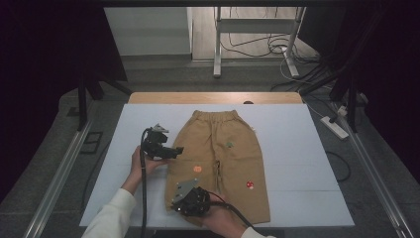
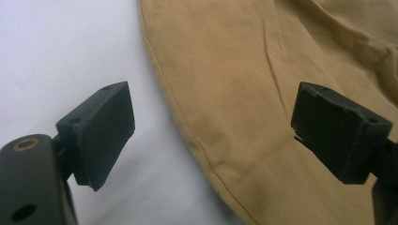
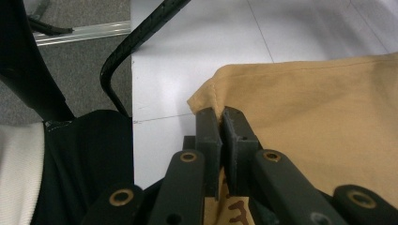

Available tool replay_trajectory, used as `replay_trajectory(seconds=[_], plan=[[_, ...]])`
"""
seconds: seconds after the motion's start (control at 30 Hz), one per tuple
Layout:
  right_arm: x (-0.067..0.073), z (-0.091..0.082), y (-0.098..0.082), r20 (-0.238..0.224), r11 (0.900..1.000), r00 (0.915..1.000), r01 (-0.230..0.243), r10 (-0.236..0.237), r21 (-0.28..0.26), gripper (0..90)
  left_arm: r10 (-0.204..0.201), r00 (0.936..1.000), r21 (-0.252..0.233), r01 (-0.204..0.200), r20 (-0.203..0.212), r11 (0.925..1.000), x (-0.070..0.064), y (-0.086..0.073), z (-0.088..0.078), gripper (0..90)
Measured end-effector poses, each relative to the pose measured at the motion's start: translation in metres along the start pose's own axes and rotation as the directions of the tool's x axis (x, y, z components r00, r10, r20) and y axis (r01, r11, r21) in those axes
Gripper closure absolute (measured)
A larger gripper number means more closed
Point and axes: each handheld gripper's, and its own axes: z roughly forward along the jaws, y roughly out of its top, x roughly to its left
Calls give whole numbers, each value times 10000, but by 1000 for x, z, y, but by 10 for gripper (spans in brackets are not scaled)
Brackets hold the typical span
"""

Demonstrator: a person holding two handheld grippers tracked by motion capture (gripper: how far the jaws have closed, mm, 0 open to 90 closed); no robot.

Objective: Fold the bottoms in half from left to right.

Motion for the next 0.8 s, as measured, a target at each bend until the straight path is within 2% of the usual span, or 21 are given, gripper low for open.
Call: replay_trajectory(seconds=[0.17, 0.3, 0.53, 0.67, 0.8], plan=[[0, 0, 0, 6, 10000, 10000, -1, 1, 14, 853, 122, 9999, 106, -121, -87, 9999, 3, 4, 5, 140], [0, 0, 0, -6, 10000, 10000, 21, -21, 79, 853, -23, 10000, 121, 22, 68, 9999, 8, 9, 9, 143], [1, 2, -1, -13, 9999, 10000, 30, -29, 121, 853, -306, 9994, 509, 314, -156, 9982, 13, 15, 30, 144], [1, 2, -2, -24, 9999, 10000, 16, -16, 143, 853, -295, 9993, 636, 310, -235, 9975, 15, 18, 37, 157], [1, 2, -4, -69, 9999, 10000, -54, 55, 140, 854, -500, 9983, 757, 522, -309, 9958, 18, 18, 41, 193]])
